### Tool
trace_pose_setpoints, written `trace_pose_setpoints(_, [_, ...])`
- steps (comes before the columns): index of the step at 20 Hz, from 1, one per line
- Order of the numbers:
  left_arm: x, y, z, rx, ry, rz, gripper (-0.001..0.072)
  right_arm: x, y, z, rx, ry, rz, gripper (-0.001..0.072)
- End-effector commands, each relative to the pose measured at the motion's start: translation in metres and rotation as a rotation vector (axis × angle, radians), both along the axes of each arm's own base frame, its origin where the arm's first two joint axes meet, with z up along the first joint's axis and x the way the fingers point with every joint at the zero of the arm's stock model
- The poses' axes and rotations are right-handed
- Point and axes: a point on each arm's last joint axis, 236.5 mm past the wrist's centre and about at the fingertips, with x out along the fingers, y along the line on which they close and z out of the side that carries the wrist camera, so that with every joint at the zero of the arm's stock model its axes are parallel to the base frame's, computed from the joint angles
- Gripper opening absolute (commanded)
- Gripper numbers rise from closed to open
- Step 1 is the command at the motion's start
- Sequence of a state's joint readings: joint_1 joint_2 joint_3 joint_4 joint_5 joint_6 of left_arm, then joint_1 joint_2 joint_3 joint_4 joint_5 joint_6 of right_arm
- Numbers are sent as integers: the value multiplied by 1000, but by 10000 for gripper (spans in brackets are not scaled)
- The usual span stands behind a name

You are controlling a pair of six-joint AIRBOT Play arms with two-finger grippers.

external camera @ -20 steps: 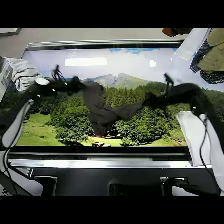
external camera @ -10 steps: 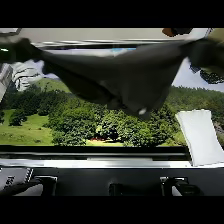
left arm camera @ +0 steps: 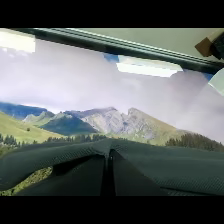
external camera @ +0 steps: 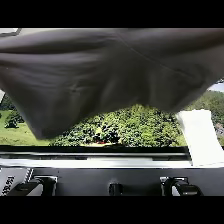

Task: Fold the clothes and pants, and hang the long-sleeved shirts on hangers.

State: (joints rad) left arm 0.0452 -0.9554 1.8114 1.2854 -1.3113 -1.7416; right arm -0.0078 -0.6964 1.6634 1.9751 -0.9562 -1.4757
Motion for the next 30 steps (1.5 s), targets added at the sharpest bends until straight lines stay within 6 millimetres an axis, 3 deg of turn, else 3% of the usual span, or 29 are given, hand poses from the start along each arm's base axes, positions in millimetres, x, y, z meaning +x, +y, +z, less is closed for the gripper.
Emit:
trace_pose_setpoints(1, [31,6,-38,18,85,12,16,60,5,-28,50,107,23,33])
trace_pose_setpoints(4, [101,12,-109,-6,198,35,16,156,11,-97,116,289,49,33])
trace_pose_setpoints(6, [150,11,-168,-13,277,39,16,225,7,-170,133,428,23,33])
trace_pose_setpoints(8, [190,3,-230,-18,351,34,16,275,7,-244,169,556,10,33])
trace_pose_setpoints(10, [214,-12,-289,-17,422,20,16,311,9,-324,207,685,0,33])
trace_pose_setpoints(13, [233,-38,-358,-8,490,-9,17,335,11,-414,245,827,-17,34])
trace_pose_setpoints(16, [238,-56,-394,-3,522,-26,17,340,15,-466,280,917,-18,34])
trace_pose_setpoints(18, [238,-58,-403,-22,546,-10,21,340,17,-478,296,942,-16,50])
trace_pose_setpoints(19, [238,-55,-403,-27,547,-4,43,339,18,-478,296,946,-13,115])
trace_pose_setpoints(21, [234,-47,-396,-29,574,-1,268,327,16,-470,296,984,8,316])
trace_pose_setpoints(22, [230,-37,-390,-29,604,2,427,315,11,-464,277,1015,32,429])
trace_pose_setpoints(23, [224,-24,-383,-26,640,5,507,299,5,-456,232,1042,73,433])
trace_pose_setpoints(27, [174,46,-347,7,776,8,513,210,-51,-429,85,1212,225,433])
trace_pose_setpoints(30, [135,82,-326,-45,838,29,512,152,-81,-433,133,1308,210,402])
